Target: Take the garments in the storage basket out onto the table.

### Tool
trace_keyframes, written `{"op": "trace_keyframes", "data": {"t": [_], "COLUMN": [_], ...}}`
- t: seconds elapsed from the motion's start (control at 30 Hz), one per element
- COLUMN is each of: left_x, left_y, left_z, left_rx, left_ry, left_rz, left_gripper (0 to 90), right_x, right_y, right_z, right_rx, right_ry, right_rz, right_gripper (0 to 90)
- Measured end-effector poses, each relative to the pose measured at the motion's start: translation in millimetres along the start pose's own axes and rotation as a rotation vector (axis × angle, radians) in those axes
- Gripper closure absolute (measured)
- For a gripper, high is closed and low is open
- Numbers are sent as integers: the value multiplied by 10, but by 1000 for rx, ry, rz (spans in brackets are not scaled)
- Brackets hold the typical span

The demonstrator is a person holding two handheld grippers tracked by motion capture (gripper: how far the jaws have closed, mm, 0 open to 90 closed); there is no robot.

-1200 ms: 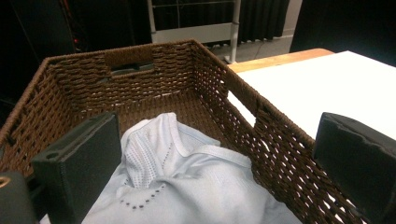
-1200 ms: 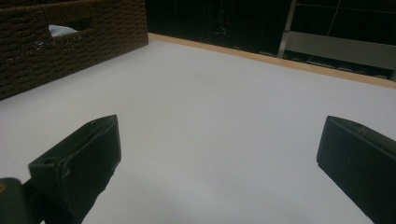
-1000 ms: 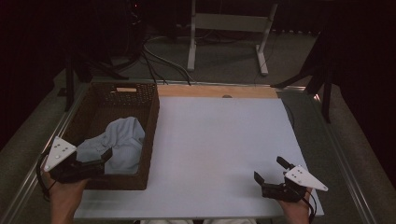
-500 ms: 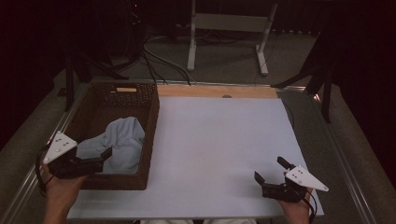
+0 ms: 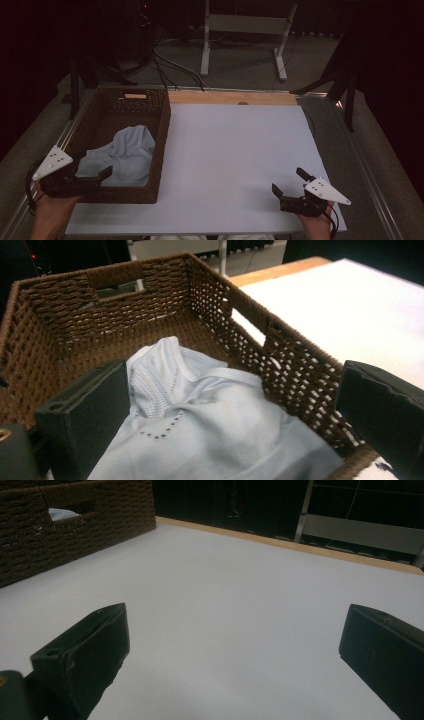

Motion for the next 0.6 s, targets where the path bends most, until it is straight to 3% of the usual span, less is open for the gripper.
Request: {"op": "trace_keyframes", "data": {"t": [0.6], "left_x": [-216], "left_y": [204], "left_z": [-229], "left_rx": [-61], "left_ry": [71], "left_rz": [-30], "left_gripper": [29], "right_x": [10], "right_y": [-10], "right_z": [1], "right_rx": [-4], "right_ry": [-3], "right_rz": [2], "right_gripper": [2]}}
Point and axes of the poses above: each handheld gripper's, and its own axes: x roughly backward along the jaws, z roughly out of its underside, y roughly to its left, the point moved 2 cm from there along -x, roughly forward along the jaws, and after that the axes turned 12 degrees about y, right-handed, at the moved point
